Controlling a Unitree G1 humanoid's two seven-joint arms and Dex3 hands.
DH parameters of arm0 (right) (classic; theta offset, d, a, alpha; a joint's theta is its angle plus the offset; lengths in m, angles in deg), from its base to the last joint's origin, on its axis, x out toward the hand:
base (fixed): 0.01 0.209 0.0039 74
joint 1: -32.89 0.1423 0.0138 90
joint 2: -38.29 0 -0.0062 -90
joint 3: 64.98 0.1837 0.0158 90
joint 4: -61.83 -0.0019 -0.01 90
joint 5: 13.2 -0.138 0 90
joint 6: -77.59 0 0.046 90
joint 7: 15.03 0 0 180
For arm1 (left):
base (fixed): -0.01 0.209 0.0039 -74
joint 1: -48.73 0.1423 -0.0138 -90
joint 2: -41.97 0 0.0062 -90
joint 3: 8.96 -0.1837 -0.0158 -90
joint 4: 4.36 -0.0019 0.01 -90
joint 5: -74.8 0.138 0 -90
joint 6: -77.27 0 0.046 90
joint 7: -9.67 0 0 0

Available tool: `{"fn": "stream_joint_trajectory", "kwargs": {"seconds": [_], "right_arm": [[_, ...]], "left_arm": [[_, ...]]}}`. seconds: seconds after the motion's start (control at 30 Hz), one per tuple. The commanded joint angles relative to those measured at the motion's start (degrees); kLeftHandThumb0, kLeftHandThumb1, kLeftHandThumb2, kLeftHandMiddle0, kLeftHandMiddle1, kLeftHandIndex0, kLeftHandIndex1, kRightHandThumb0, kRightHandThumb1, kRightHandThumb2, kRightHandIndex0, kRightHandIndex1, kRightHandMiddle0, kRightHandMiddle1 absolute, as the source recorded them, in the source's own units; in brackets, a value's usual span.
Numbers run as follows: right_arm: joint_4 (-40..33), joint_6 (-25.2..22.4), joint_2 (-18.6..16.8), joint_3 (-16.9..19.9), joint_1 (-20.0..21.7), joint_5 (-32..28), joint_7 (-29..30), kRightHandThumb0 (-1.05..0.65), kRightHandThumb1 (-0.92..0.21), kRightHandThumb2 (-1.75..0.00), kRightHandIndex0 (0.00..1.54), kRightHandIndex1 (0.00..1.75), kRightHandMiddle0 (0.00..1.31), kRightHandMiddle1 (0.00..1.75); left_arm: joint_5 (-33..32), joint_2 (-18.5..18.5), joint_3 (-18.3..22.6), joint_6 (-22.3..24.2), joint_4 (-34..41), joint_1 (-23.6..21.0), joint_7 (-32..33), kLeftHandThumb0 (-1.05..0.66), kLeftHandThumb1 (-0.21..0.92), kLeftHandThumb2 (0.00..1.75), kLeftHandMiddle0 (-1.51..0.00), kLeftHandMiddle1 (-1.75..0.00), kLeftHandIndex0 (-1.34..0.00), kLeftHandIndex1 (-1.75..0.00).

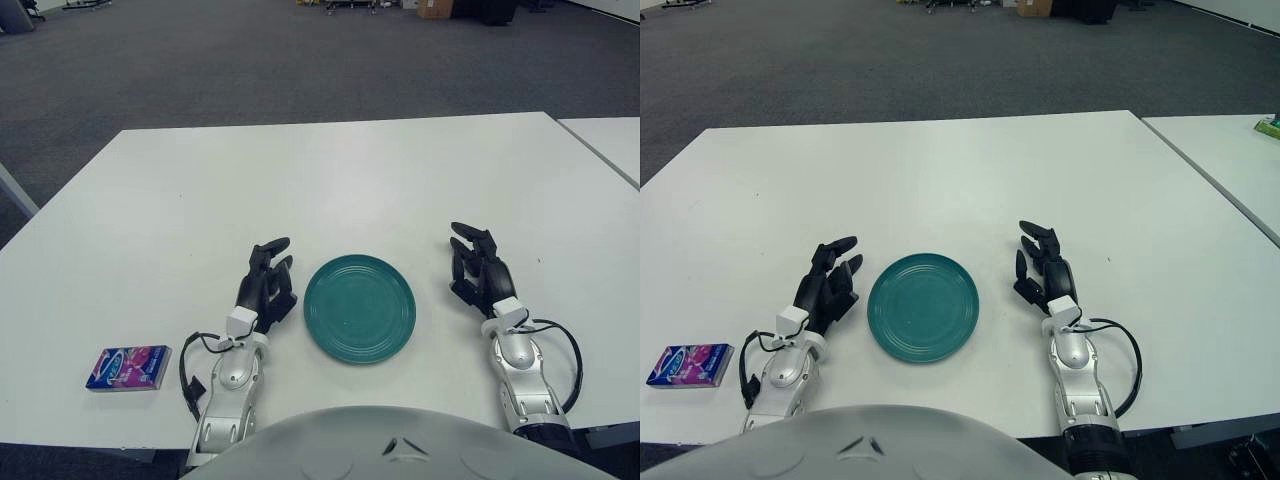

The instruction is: Put the gum into the plate.

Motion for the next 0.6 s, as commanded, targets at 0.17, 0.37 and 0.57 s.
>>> {"fn": "stream_joint_trajectory", "kwargs": {"seconds": [0.17,0.37,0.57], "right_arm": [[5.9,-4.4,-0.1,-0.4,-4.5,1.1,-0.1,-0.74,-0.92,-0.89,0.44,0.02,0.00,0.83],[5.8,-4.4,-0.1,-0.4,-4.6,1.1,-0.1,-0.74,-0.92,-0.89,0.45,0.02,0.00,0.83],[5.7,-4.4,-0.1,-0.5,-4.5,1.2,-0.1,-0.74,-0.92,-0.89,0.46,0.02,0.00,0.82]], "left_arm": [[-0.2,0.7,0.4,1.5,-0.2,0.7,-0.2,-0.80,0.92,0.90,-0.44,-0.28,-0.04,-0.97],[-0.5,0.6,0.7,0.9,-0.7,0.6,-0.2,-0.80,0.92,0.89,-0.44,-0.28,-0.03,-0.97],[-0.9,1.0,1.0,0.7,-0.8,0.4,-0.7,-0.80,0.92,0.88,-0.45,-0.28,-0.05,-0.98]]}}
